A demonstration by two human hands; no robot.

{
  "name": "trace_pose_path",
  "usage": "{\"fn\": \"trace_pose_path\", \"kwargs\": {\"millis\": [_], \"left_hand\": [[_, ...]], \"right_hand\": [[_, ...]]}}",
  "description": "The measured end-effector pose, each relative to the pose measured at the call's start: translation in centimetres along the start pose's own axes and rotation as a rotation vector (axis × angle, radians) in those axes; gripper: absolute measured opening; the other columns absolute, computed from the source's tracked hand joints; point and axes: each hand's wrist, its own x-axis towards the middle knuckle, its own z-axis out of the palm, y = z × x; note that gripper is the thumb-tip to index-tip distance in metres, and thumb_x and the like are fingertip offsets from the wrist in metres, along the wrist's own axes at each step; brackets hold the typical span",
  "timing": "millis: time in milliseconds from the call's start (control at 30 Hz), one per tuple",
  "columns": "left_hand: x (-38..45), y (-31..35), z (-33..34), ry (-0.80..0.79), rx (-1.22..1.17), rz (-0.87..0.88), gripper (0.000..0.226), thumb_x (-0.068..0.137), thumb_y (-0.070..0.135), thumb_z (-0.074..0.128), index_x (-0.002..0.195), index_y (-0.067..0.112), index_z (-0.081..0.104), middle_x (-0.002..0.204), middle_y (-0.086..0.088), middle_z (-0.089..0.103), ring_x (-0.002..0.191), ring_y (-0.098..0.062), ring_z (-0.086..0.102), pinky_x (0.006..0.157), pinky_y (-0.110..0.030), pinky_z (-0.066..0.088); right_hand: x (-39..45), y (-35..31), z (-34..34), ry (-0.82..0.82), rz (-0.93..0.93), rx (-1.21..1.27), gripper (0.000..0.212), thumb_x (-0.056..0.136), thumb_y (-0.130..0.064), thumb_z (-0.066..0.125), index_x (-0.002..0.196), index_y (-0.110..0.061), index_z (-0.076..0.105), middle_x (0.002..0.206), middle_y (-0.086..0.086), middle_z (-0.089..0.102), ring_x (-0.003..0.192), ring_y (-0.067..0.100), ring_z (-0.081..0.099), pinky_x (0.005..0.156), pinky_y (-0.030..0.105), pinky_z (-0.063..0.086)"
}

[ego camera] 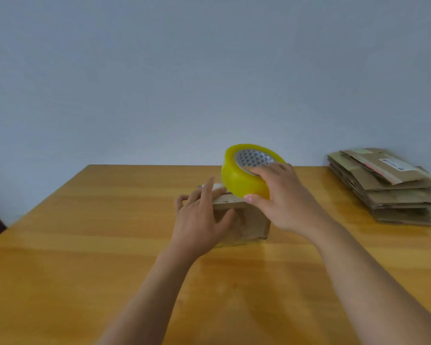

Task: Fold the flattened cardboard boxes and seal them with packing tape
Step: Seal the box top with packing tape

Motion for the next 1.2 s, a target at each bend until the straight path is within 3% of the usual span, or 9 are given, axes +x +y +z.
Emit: {"fn": "trace_pose_path", "kwargs": {"millis": [100,200,367,533,700,800,900,1067,1200], "left_hand": [[0.0,-0.5,-0.8,-0.003,-0.226,-0.061,0.087,0.077,0.06,0.026,0.154,0.018,0.024,0.136,0.017,0.058,0.126,-0.007,0.049,0.103,-0.025,0.014],[0.0,-0.7,-1.2,-0.008,-0.349,-0.096,0.087,0.076,0.059,0.027,0.153,0.02,0.027,0.133,0.013,0.059,0.114,0.0,0.047,0.103,-0.021,0.017],[0.1,-0.5,-1.3,0.041,-0.442,-0.14,0.061,0.091,0.063,0.045,0.14,0.027,0.043,0.127,0.021,0.05,0.103,0.014,0.045,0.102,-0.028,0.034],[0.5,-1.3,-0.8,0.103,-0.519,-0.193,0.029,0.094,0.046,0.061,0.109,0.021,0.062,0.113,0.015,0.054,0.101,-0.01,0.058,0.09,-0.043,0.05],[0.7,-1.4,-0.8,0.112,-0.529,-0.17,0.01,0.095,0.025,0.064,0.098,0.015,0.063,0.111,0.013,0.054,0.089,-0.005,0.054,0.081,-0.026,0.048],[1.1,-1.3,-1.0,0.078,-0.522,-0.178,0.018,0.095,0.027,0.065,0.11,0.018,0.061,0.11,0.013,0.054,0.091,0.001,0.054,0.076,-0.009,0.042],[1.5,-1.5,-1.2,0.041,-0.529,-0.167,0.021,0.094,0.029,0.066,0.111,0.017,0.063,0.115,0.013,0.054,0.096,0.003,0.053,0.077,-0.003,0.039],[1.8,-1.8,-1.2,0.05,-0.498,-0.14,0.012,0.097,0.023,0.062,0.086,0.02,0.06,0.113,0.011,0.058,0.097,-0.001,0.056,0.082,-0.029,0.046],[1.6,-1.5,-1.2,0.097,-0.422,-0.073,0.015,0.1,0.017,0.056,0.086,0.019,0.05,0.11,0.008,0.06,0.096,-0.012,0.058,0.081,-0.035,0.045]], "right_hand": [[0.7,0.0,1.4,-0.018,0.006,0.002,0.059,0.095,-0.042,0.06,0.147,-0.026,0.039,0.148,-0.007,0.04,0.141,0.01,0.017,0.113,0.035,0.027],[0.7,0.2,2.5,-0.022,0.006,-0.006,0.058,0.095,-0.042,0.061,0.146,-0.026,0.04,0.147,-0.007,0.039,0.14,0.008,0.016,0.113,0.031,0.025],[0.7,0.5,3.0,-0.018,-0.012,-0.025,0.056,0.095,-0.042,0.061,0.145,-0.024,0.042,0.145,-0.007,0.039,0.141,0.008,0.016,0.115,0.03,0.022],[0.6,0.6,3.1,-0.026,-0.013,-0.031,0.055,0.095,-0.043,0.058,0.144,-0.024,0.042,0.147,-0.007,0.035,0.142,0.007,0.014,0.115,0.031,0.023],[0.5,0.7,2.9,-0.023,0.004,-0.028,0.054,0.095,-0.046,0.057,0.142,-0.022,0.042,0.147,-0.008,0.032,0.141,0.006,0.014,0.107,0.031,0.033],[0.5,0.8,2.9,-0.008,-0.008,-0.028,0.054,0.094,-0.046,0.059,0.139,-0.021,0.044,0.146,-0.007,0.033,0.141,0.008,0.016,0.104,0.032,0.036],[0.5,0.8,3.0,-0.002,-0.026,-0.034,0.055,0.094,-0.046,0.059,0.139,-0.019,0.044,0.146,-0.005,0.033,0.141,0.009,0.017,0.106,0.032,0.035],[0.4,0.8,3.0,-0.02,-0.032,-0.041,0.056,0.094,-0.048,0.057,0.141,-0.021,0.042,0.148,-0.005,0.03,0.143,0.009,0.014,0.108,0.032,0.035],[0.7,0.9,2.8,0.0,-0.003,-0.05,0.057,0.092,-0.054,0.055,0.138,-0.022,0.042,0.147,-0.006,0.033,0.14,0.008,0.019,0.1,0.03,0.039]]}}
